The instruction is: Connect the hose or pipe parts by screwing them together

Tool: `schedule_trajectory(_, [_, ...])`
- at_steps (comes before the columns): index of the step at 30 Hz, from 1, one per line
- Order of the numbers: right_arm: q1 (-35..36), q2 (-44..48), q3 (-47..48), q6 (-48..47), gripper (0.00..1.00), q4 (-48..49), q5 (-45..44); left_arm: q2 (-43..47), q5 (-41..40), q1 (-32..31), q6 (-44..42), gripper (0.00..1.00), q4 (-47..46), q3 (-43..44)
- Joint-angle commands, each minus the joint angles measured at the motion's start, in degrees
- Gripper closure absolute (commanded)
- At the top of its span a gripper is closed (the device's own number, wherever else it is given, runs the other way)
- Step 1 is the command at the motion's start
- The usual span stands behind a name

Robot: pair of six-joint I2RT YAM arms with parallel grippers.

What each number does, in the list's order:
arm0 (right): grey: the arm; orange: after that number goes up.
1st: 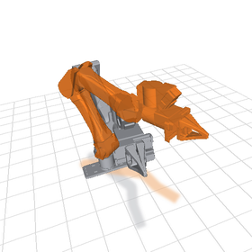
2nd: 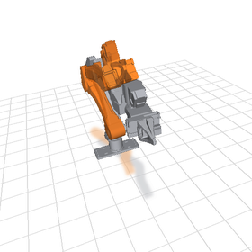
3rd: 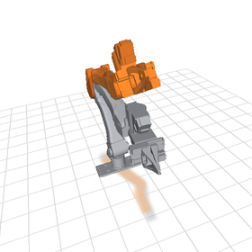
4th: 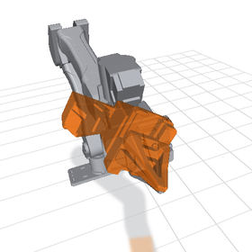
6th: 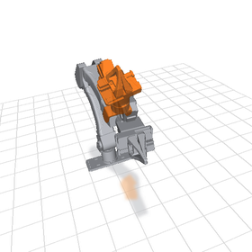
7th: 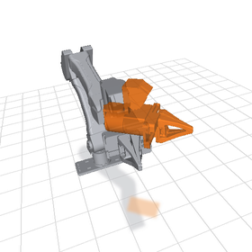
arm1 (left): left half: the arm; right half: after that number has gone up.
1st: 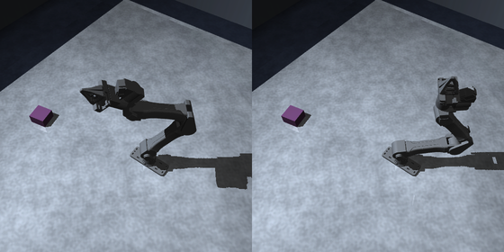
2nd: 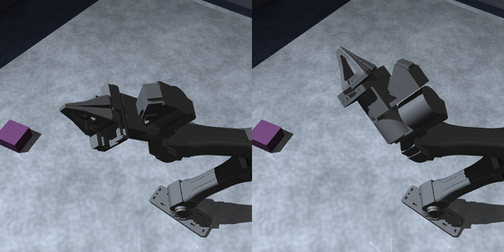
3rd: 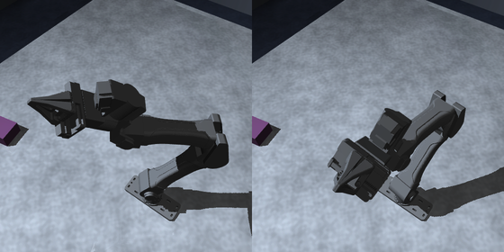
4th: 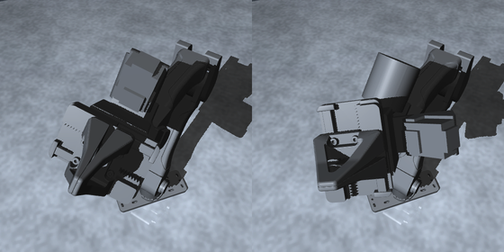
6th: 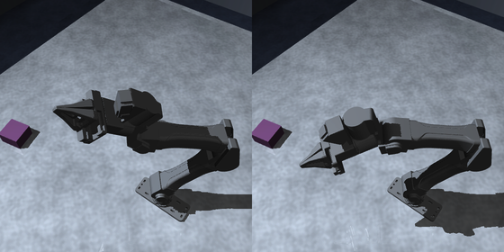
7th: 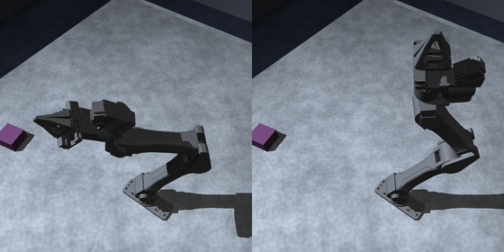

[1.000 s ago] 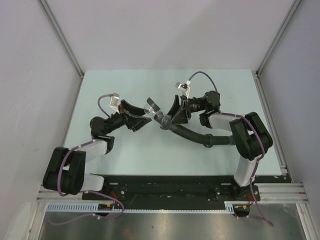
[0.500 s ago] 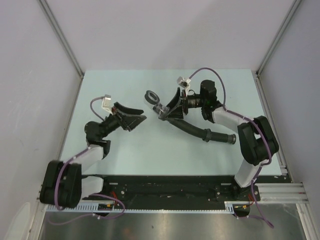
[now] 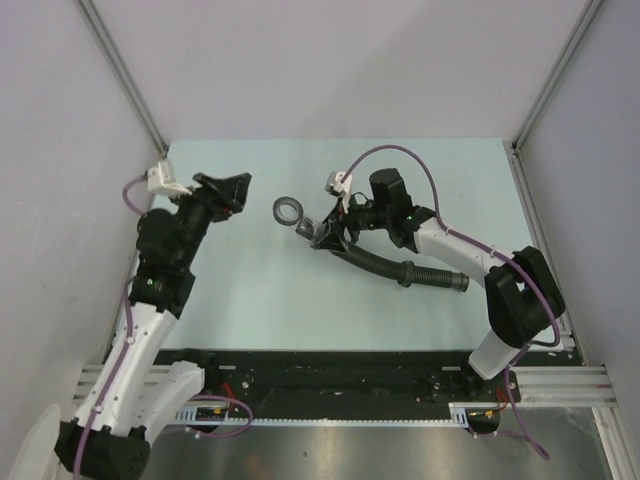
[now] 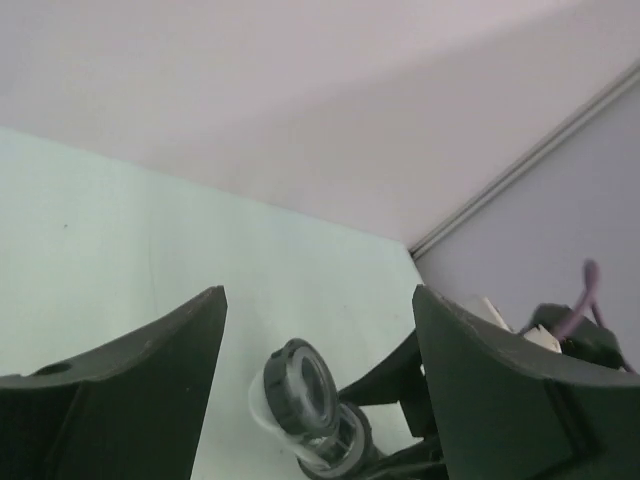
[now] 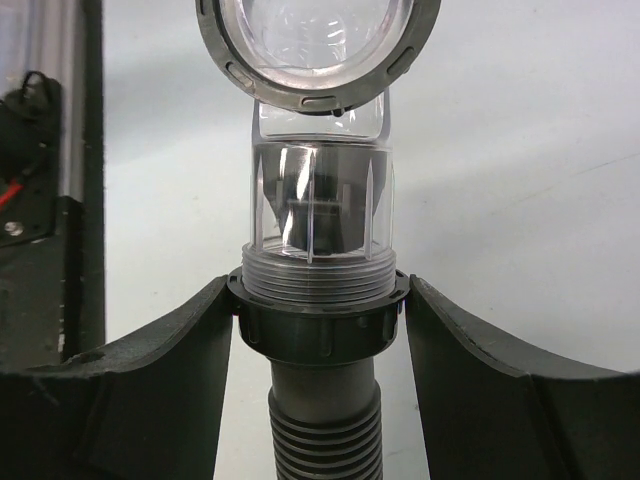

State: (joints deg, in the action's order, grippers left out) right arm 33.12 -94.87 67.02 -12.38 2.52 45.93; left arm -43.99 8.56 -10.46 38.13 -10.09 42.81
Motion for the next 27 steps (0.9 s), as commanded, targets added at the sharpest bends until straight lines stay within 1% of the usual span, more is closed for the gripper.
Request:
schedule_trajectory(1, [3.4,4.6,2.1,-5.5,1.0,-0.9,-13.0,-8.6,-22.0,-9.1,-5.0,0.2,28.4,14.5])
schedule_trajectory(2, [4.4,5.0,2.1,-5.6,1.0,-0.9,-14.1,-10.2,-26.2,-13.1,-5.2,0.2,30.3,16.5])
schedule_trajectory(4, [5.4,5.2,2.1,-6.2,1.0,-1.1,-17.8,-13.6,-28.1,-16.9,-5.0,0.21,33.4,19.6])
schedule_trajectory(5, [6.4,5.4,2.0,-6.7,1.0,-1.3,-18.9,-14.2,-29.5,-17.7,-4.1,0.22,33.9,19.9])
schedule_trajectory(7, [7.6,5.7,2.0,-8.1,1.0,-2.1,-22.0,-15.2,-30.7,-19.2,-3.3,0.27,34.4,20.2])
schedule_trajectory(9, [8.2,5.9,2.1,-8.3,1.0,-2.3,-22.8,-16.1,-33.0,-19.9,-3.1,0.3,34.7,20.6])
schedule_trajectory(13, [8.6,6.0,2.1,-8.3,1.0,-2.1,-24.8,-17.3,-34.5,-21.3,-2.7,0.32,35.9,20.6])
schedule_trajectory(18, [9.2,6.1,2.1,-8.0,1.0,-1.4,-25.0,-19.2,-35.1,-21.9,-1.1,0.32,36.0,19.7])
schedule_trajectory(21, [9.7,6.1,2.1,-8.2,1.0,-1.5,-24.9,-20.4,-34.7,-21.8,0.1,0.33,35.9,19.3])
schedule_trajectory(27, [9.9,6.5,2.1,-8.2,1.0,-1.6,-24.8,-23.4,-32.6,-21.8,0.8,0.38,35.8,19.3])
